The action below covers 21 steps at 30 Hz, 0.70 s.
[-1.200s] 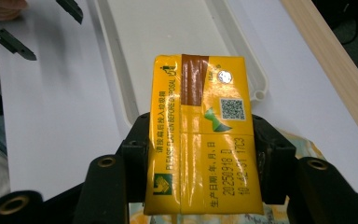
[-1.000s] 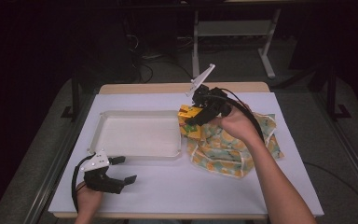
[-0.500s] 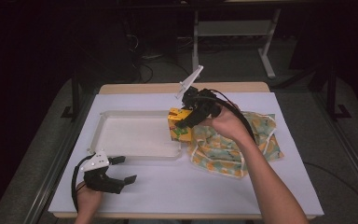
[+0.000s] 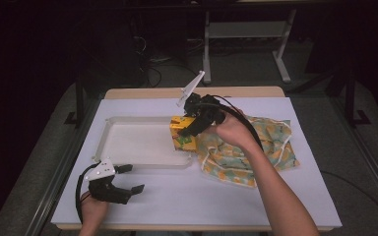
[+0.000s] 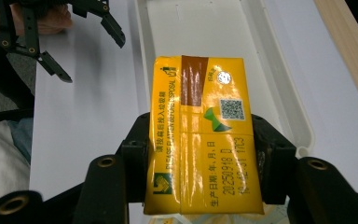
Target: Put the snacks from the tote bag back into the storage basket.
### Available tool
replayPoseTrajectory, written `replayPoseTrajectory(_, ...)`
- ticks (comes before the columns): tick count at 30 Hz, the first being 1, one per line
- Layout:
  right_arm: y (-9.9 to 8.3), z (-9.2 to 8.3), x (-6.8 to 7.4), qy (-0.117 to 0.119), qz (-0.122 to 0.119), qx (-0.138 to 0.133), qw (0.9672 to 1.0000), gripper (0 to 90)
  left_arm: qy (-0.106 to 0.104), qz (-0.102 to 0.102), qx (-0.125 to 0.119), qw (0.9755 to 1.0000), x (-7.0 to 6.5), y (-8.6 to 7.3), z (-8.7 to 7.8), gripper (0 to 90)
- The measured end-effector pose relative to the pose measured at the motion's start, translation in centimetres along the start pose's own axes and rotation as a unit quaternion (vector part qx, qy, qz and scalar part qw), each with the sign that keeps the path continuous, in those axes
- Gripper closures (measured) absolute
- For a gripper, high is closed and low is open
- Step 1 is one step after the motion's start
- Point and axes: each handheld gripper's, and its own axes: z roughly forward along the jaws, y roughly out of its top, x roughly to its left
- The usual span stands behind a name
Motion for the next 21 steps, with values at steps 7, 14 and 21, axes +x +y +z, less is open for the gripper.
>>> replayPoseTrajectory(7, 0.5, 0.5, 0.1, 0.009, -0.005, -0.001, 0.9999, 48.7, 0.0, 0.001, -0.002, 1.0, 0.0, 0.0, 0.0, 13.5)
replayPoseTrajectory(14, 0.8, 1.2, -0.1, 0.015, -0.012, -0.002, 0.9998, 48.7, 0.0, -0.002, -0.003, 1.0, 0.0, 0.0, 0.0, 13.5)
replayPoseTrajectory(21, 1.1, 1.8, -0.1, 0.018, -0.011, -0.003, 0.9998, 48.7, -0.001, 0.003, -0.001, 1.0, 0.0, 0.0, 0.0, 13.5)
